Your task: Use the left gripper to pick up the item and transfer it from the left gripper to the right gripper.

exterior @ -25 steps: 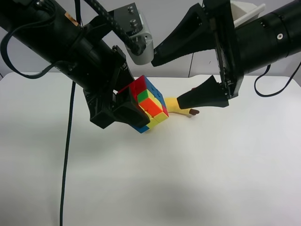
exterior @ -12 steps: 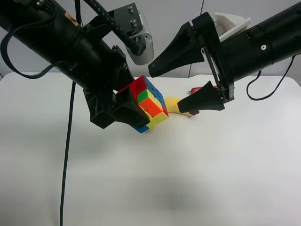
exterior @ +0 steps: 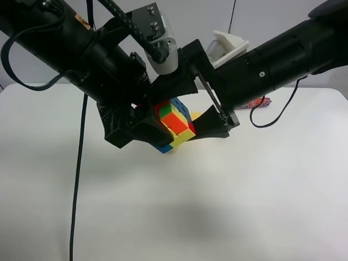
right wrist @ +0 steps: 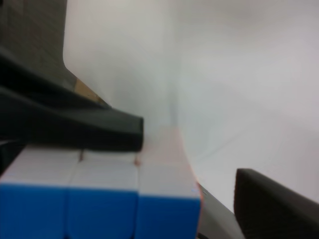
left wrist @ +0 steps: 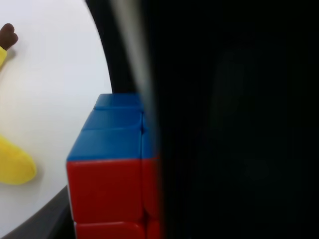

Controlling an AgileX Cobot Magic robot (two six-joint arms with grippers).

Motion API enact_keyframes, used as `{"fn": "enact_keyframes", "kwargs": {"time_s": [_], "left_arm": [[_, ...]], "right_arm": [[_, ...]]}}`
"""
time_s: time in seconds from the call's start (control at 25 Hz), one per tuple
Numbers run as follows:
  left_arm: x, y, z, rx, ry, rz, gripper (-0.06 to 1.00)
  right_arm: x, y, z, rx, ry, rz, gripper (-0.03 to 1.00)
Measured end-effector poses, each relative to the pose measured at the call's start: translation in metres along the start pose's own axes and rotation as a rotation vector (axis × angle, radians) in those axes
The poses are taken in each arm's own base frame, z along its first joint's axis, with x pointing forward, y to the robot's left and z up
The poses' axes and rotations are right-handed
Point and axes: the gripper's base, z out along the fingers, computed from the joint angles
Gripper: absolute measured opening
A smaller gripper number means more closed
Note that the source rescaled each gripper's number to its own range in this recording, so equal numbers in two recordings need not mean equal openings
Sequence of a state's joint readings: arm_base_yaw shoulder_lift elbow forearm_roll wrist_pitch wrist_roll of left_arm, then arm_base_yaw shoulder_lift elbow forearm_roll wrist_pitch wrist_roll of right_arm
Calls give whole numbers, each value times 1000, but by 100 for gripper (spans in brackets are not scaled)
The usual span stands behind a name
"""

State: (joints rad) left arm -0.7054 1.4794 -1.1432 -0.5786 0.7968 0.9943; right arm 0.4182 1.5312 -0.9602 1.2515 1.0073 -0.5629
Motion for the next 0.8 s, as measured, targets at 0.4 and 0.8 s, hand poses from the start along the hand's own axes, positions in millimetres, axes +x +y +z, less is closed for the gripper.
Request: {"fn": "enact_keyframes", "kwargs": {"time_s": [0.4, 0.8], "left_arm": [[0, 0, 0, 1, 0, -1, 0], [0, 1, 0, -12, 0, 9, 0]], "right_arm": [[-2, 0, 3, 10, -22, -7, 31], [-3, 0, 3, 6, -39, 1, 6]]}}
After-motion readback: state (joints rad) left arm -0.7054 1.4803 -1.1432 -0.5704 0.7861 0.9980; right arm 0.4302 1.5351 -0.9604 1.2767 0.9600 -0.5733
